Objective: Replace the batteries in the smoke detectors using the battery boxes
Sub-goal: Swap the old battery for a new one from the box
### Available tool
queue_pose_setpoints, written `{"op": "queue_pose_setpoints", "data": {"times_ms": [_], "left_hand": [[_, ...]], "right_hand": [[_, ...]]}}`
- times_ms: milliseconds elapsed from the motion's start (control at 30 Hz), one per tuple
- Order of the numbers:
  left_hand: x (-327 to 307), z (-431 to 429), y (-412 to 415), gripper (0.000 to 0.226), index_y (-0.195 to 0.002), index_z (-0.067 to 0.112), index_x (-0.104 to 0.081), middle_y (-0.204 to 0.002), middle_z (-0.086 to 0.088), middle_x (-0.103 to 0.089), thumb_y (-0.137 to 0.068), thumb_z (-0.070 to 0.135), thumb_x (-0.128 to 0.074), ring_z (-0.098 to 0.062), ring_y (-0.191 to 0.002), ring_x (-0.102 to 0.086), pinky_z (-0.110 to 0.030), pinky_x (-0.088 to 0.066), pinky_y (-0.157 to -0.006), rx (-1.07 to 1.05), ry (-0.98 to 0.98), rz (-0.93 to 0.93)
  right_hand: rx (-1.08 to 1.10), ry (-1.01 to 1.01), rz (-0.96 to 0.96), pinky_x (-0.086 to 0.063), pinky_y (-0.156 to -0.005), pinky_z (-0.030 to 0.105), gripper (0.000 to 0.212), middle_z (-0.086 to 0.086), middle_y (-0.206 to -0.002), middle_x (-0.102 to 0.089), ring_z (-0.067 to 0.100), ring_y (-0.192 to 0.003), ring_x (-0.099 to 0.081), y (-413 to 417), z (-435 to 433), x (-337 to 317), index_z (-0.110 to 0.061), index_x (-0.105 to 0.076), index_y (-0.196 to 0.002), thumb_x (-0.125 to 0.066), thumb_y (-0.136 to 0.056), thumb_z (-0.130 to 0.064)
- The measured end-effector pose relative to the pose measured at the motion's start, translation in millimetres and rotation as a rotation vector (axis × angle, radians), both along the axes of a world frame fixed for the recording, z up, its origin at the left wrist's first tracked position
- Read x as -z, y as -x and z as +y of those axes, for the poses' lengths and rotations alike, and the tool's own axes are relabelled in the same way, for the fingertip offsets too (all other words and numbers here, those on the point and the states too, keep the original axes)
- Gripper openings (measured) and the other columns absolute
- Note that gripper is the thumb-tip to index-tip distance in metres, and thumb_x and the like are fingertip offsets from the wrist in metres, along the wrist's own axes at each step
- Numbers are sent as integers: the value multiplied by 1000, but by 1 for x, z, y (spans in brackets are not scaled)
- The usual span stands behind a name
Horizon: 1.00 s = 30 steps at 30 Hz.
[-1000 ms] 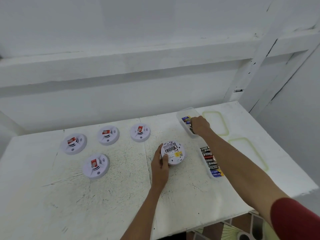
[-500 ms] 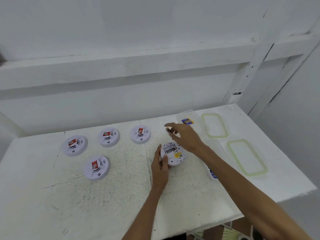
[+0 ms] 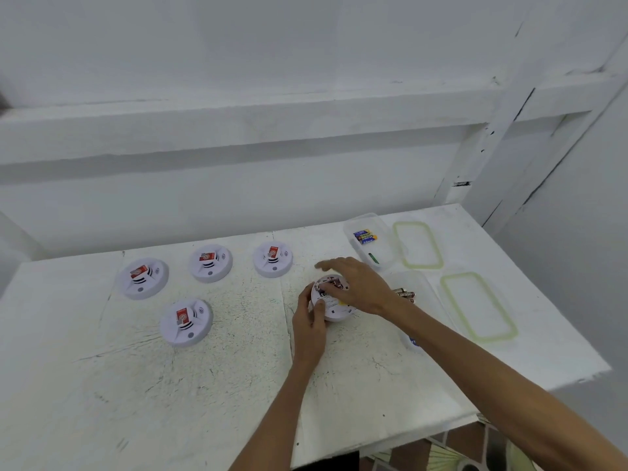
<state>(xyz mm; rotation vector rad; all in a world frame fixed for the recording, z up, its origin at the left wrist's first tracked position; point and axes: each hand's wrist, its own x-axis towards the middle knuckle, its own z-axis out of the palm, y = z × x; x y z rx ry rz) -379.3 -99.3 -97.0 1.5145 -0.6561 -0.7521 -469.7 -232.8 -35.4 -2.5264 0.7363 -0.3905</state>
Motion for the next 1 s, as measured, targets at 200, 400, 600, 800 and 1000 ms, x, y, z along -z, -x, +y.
{"op": "queue_pose_setpoints", "data": {"times_ms": [200, 400, 600, 800, 1000], "left_hand": [[1, -1, 0, 41, -146, 29, -51, -140, 4, -65, -105, 31, -50, -9, -122, -67, -42, -60, -99, 7, 10, 20], [5, -1, -1, 47, -144, 28, -53, -138, 5, -65, -100, 41, -49, -14, -124, -66, -49, -58, -101, -6, 29, 8], [8, -2, -1, 50, -147, 19, -53, -141, 2, -64, -99, 36, -50, -18, -129, -63, -47, -57, -104, -2, 40, -5], [9, -1, 1, 46, -151, 18, -51, -141, 2, -64, -106, 28, -48, -14, -127, -64, -33, -60, -98, -64, 99, -9], [9, -2, 6, 50, -159, 21, -33, -156, -7, -46, -110, 31, -38, -21, -141, -50, -22, -55, -101, -235, 154, 21]], "right_hand": [[407, -390, 28, -51, -96, 35, 80, 3, -130, -61, 20, -119, -58, -14, 17, 0, -17, -49, -139, -69, -79, -66], [448, -453, -29, -48, -68, 15, 52, -3, -97, -73, 10, -86, -68, -20, 20, 9, -15, -69, -105, -75, -78, -60], [472, -453, -88, -41, -65, 7, 35, -11, -90, -72, -1, -79, -63, -12, 20, 13, -21, -72, -99, -74, -82, -52], [589, -491, -221, -52, -89, 29, 30, -4, -105, -75, 11, -96, -68, -6, 15, 8, -17, -75, -106, -47, -103, -27], [531, -293, 99, -42, -102, 35, 43, 13, -138, -51, 29, -127, -47, 5, 19, 20, -9, -50, -138, -57, -98, -22]]}}
